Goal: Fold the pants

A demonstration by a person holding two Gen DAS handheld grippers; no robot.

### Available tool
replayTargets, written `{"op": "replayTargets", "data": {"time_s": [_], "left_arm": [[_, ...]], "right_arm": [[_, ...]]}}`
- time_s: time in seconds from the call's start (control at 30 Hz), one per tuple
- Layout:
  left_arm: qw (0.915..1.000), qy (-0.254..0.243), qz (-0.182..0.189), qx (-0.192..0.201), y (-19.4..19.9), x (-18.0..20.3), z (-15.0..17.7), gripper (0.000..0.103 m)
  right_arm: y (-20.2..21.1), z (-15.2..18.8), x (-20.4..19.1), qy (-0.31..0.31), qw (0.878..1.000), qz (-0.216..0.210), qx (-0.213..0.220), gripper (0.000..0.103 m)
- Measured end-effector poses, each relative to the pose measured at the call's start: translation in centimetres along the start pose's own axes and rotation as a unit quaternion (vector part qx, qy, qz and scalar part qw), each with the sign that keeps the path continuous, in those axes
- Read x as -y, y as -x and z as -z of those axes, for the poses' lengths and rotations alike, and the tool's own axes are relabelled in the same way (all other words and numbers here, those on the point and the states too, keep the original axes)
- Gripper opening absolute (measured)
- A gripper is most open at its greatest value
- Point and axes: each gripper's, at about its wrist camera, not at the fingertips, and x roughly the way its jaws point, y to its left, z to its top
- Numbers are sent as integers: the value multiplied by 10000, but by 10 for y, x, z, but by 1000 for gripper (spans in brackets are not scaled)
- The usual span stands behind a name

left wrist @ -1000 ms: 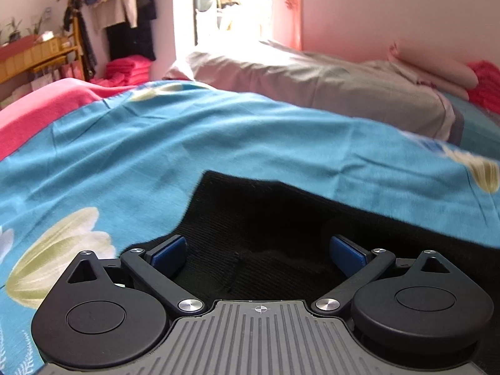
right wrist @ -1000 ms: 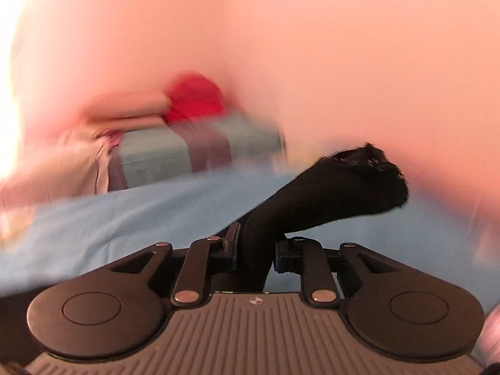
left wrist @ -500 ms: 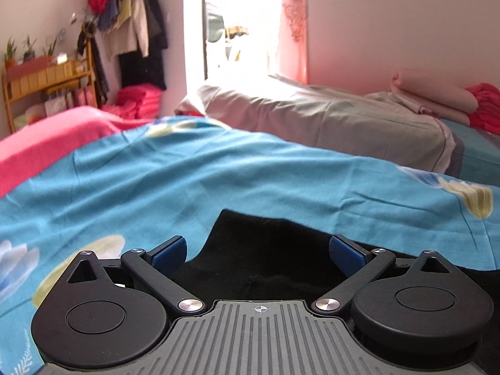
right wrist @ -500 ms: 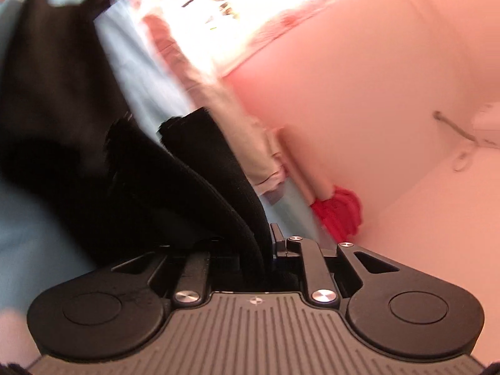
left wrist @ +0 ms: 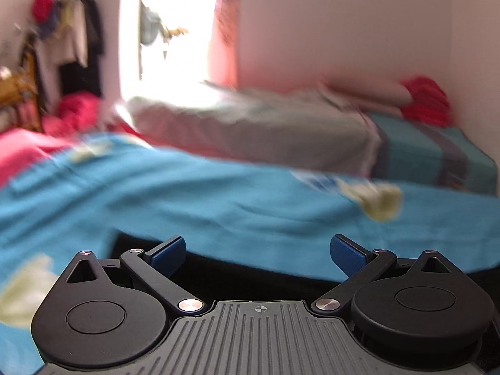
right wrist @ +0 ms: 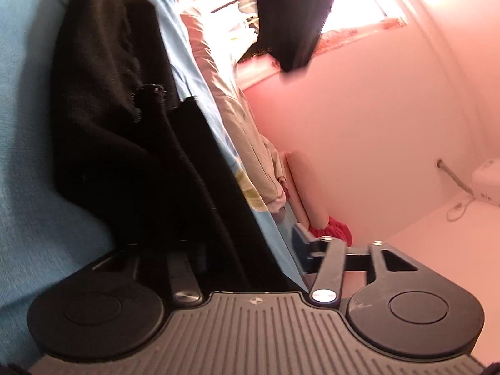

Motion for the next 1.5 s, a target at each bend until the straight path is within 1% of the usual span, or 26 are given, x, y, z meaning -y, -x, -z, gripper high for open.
{"op": "replayTargets", "data": {"time_s": [0.07,0.1,0.17,0.2,0.3,0.33,0.37,0.43,0.47,0.5,0.57,0.67,0.73,0.77,0.83,0.9,0.93,1.0,1.07,1.1,1.17,1.23,1.3,1.37,1.43,1.5], "left_arm": [[9989,-67,192,-429,-18,21,17,103],[9980,-175,198,-577,-27,30,28,103],[9958,-538,-18,-743,-44,44,52,103],[9970,-559,-55,-532,-41,45,57,103],[9962,-766,-106,-403,-39,46,56,103],[9966,-702,-83,-432,-41,44,56,103],[9970,-622,-52,-453,-41,42,54,103],[9973,-531,-12,-503,-44,39,53,103],[9975,-503,-7,-505,-44,39,51,103],[9975,-501,-13,-491,-43,38,51,103],[9974,-537,-50,-475,-43,39,51,103],[9975,-527,-58,-473,-42,39,52,103],[9975,-527,-59,-471,-41,39,52,103],[9975,-530,-61,-471,-41,39,52,103],[9974,-540,-63,-467,-42,39,52,103],[9972,-590,-25,-465,-42,40,53,103],[9971,-611,-50,-458,-41,41,53,103],[9971,-600,-59,-468,-41,40,53,103],[9972,-555,-49,-491,-42,38,53,103],[9973,-536,-41,-502,-42,38,53,103],[9973,-525,-37,-509,-42,38,53,103],[9973,-525,-38,-509,-42,37,53,103],[9974,-511,-29,-515,-42,37,53,103],[9974,-500,-20,-521,-42,37,53,103],[9975,-467,14,-521,-42,36,53,103],[9979,-380,95,-520,-42,33,52,103]], "right_arm": [[3,0,1,-89,9999,59,-67,70],[4,3,4,-134,9998,71,-108,70],[5,9,8,-239,9995,40,-191,74],[8,13,13,-283,9994,23,-216,75],[20,40,31,-272,9990,194,-301,80],[23,53,39,-278,9986,236,-389,81],[24,64,46,-301,9979,290,-501,81],[17,89,60,-322,9934,671,-870,81],[6,98,70,-474,9892,810,-1126,84],[3,104,80,-753,9862,770,-1261,85],[2,97,86,-1136,9818,723,-1340,81],[10,71,58,-473,9937,650,-775,81],[1,65,49,-120,9957,725,-563,82],[-7,73,57,-157,9948,778,-640,87],[-27,95,81,-517,9886,937,-1058,90],[-22,118,107,-1278,9820,524,-1285,90],[-20,121,108,-1358,9807,433,-1336,90],[-14,119,102,-1072,9844,571,-1276,90],[-6,112,97,-825,9886,457,-1177,88],[-2,105,96,-678,9912,319,-1087,88],[24,100,101,-458,9959,-53,-777,88],[54,96,113,-558,9956,-647,-389,88],[66,88,135,-1099,9876,-1107,-160,88],[66,80,160,-1930,9711,-1403,-49,87],[50,74,178,-2706,9499,-1558,-119,78],[17,71,185,-3229,9315,-1636,-358,54]]}}
